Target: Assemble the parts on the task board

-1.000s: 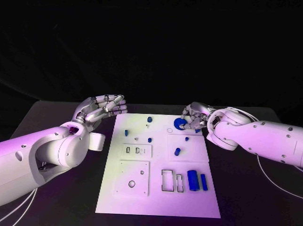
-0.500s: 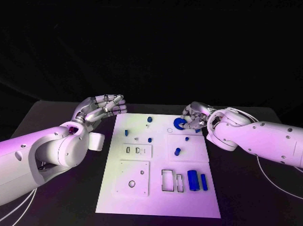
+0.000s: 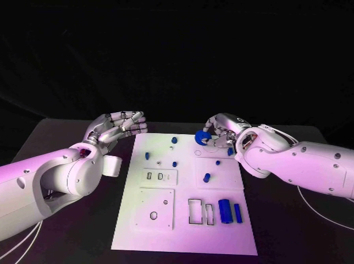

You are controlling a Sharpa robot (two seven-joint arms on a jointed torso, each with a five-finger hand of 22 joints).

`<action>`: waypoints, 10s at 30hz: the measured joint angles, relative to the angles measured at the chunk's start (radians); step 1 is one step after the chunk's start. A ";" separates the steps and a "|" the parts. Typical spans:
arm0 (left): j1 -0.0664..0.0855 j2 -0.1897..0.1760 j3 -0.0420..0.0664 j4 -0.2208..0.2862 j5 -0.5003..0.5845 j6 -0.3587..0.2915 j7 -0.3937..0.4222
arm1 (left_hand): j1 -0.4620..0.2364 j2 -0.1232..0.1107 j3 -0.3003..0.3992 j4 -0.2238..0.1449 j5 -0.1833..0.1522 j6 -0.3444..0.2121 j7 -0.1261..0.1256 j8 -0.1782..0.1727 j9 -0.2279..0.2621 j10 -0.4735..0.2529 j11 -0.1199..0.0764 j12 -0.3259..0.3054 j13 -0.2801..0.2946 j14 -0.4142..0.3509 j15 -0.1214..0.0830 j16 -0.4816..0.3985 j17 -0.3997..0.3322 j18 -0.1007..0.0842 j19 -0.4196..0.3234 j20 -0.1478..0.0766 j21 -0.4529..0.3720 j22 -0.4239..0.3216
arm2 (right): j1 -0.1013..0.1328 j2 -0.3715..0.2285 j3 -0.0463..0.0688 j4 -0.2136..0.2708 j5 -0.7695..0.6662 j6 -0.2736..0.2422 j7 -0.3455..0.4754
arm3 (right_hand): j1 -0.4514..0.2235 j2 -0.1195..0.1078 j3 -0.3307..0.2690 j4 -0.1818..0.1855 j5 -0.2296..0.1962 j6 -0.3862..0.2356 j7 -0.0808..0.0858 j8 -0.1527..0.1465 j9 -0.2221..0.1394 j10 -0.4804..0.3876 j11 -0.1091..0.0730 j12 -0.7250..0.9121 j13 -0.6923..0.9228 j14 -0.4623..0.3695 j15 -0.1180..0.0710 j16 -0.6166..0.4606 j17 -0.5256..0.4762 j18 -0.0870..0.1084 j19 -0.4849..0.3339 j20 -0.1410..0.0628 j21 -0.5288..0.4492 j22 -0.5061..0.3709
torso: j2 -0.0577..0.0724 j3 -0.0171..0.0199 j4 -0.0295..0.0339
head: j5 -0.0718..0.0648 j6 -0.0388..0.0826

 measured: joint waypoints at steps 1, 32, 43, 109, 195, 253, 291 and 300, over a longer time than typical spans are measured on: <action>0.000 0.000 0.000 0.000 0.000 0.000 0.000 | 0.000 0.000 0.000 0.000 0.000 0.000 0.000 0.000 0.000 0.000 0.000 0.000 0.000 0.000 0.000 0.000 0.000 0.000 0.000 0.000 0.000 0.000 | 0.001 0.008 0.000 0.000 -0.010 -0.004 0.000 | 0.002 -0.003 0.004 0.000 0.000 0.003 0.000 0.000 0.000 0.000 0.000 0.000 0.000 0.000 0.000 0.000 0.000 0.000 0.000 0.000 0.003 0.001 | 0.000 -0.0004 0.0000 | 0.000 0.000; 0.000 0.005 0.000 0.000 0.006 -0.002 0.005 | 0.000 0.000 0.000 0.000 0.000 0.000 0.000 0.000 0.000 0.000 0.000 0.000 0.000 0.000 0.000 0.000 0.002 0.000 0.000 0.000 0.000 -0.002 | -0.025 0.230 -0.007 -0.105 -0.158 0.015 -0.007 | 0.000 -0.013 0.039 0.000 -0.010 0.004 -0.002 -0.020 -0.005 0.000 0.000 0.000 0.000 0.000 0.000 0.000 0.001 0.001 0.000 0.000 0.004 0.004 | 0.002 -0.0008 0.0009 | 0.003 -0.002; 0.000 0.008 0.000 -0.001 0.007 -0.002 0.005 | 0.000 0.000 0.000 0.000 0.000 0.000 0.000 0.000 0.000 0.000 0.000 0.000 0.000 0.000 0.000 0.000 0.003 0.000 0.000 0.000 0.000 -0.002 | -0.032 0.238 -0.008 -0.102 -0.169 0.039 -0.007 | -0.007 -0.020 0.041 -0.003 -0.013 0.017 -0.014 -0.028 -0.005 0.000 0.000 0.000 0.000 0.000 0.000 0.000 0.001 0.001 0.000 0.000 0.004 0.004 | 0.002 0.0004 0.0006 | 0.001 -0.002; 0.000 0.000 0.000 -0.006 0.008 -0.002 0.003 | 0.000 0.000 0.000 0.000 0.000 0.000 0.000 0.000 0.001 0.000 0.000 0.000 0.000 0.000 0.000 0.000 0.005 0.000 0.000 0.000 0.000 -0.003 | 0.004 -0.076 -0.004 0.074 0.053 -0.020 0.161 | -0.090 -0.073 0.034 -0.002 -0.035 -0.014 -0.001 -0.097 -0.035 -0.063 0.023 -0.068 0.000 -0.004 0.015 0.000 0.000 0.002 -0.022 0.021 -0.062 -0.037 | -0.017 0.0005 -0.0161 | -0.001 0.003; -0.009 0.017 -0.015 -0.045 0.023 0.036 -0.011 | 0.004 0.004 0.000 0.000 0.000 0.000 0.000 0.000 0.003 0.004 0.004 0.008 0.000 0.000 0.000 0.004 0.013 0.000 0.000 0.000 0.000 -0.004 | -0.103 -0.099 -0.017 -0.181 0.193 0.137 0.373 | 0.030 -0.043 0.054 -0.032 -0.015 0.031 -0.010 -0.080 -0.040 -0.056 0.012 -0.057 0.000 -0.004 0.015 0.000 0.001 0.002 -0.021 0.014 -0.078 -0.025 | -0.045 0.0037 -0.0129 | -0.019 -0.026; -0.009 0.025 -0.015 -0.056 0.023 0.037 -0.012 | 0.004 0.004 0.000 0.000 0.000 0.000 0.000 0.000 0.004 0.004 0.004 0.008 0.000 0.000 0.000 0.008 0.015 0.000 0.000 0.000 0.000 -0.004 | -0.043 0.144 -0.015 0.085 0.102 0.036 -0.032 | -0.001 -0.002 0.189 -0.089 -0.134 0.104 -0.030 -0.048 -0.030 -0.011 -0.014 -0.016 0.000 -0.002 -0.016 0.000 0.000 0.002 0.004 -0.011 -0.047 0.018 | -0.047 -0.0012 -0.0090 | 0.016 -0.037; -0.009 0.028 -0.015 -0.056 0.024 0.037 -0.014 | 0.004 0.004 0.000 0.000 0.000 0.000 0.000 0.000 0.004 0.004 0.004 0.008 0.000 0.000 0.000 0.008 0.015 0.000 0.000 0.000 0.000 -0.005 | -0.128 0.244 -0.027 0.053 -0.054 0.072 -0.113 | -0.019 -0.021 0.193 -0.094 -0.133 0.108 -0.026 -0.040 -0.030 -0.011 -0.014 -0.020 0.000 -0.002 -0.016 0.000 0.000 0.002 0.004 -0.011 -0.051 0.013 | -0.046 0.0018 -0.0117 | 0.043 -0.053; -0.009 0.027 -0.015 -0.056 0.024 0.037 -0.014 | 0.004 0.004 0.000 0.000 0.000 0.000 0.000 0.000 0.004 0.004 0.004 0.008 0.000 0.000 0.000 0.008 0.015 0.000 0.000 0.000 0.000 -0.005 | -0.132 0.242 -0.027 0.058 -0.063 0.073 -0.115 | -0.037 -0.028 0.193 -0.094 -0.139 0.108 -0.027 -0.031 -0.030 -0.011 -0.014 -0.023 0.000 -0.002 -0.016 0.000 0.000 0.002 0.003 -0.011 -0.055 0.013 | -0.046 0.0016 -0.0116 | 0.046 -0.055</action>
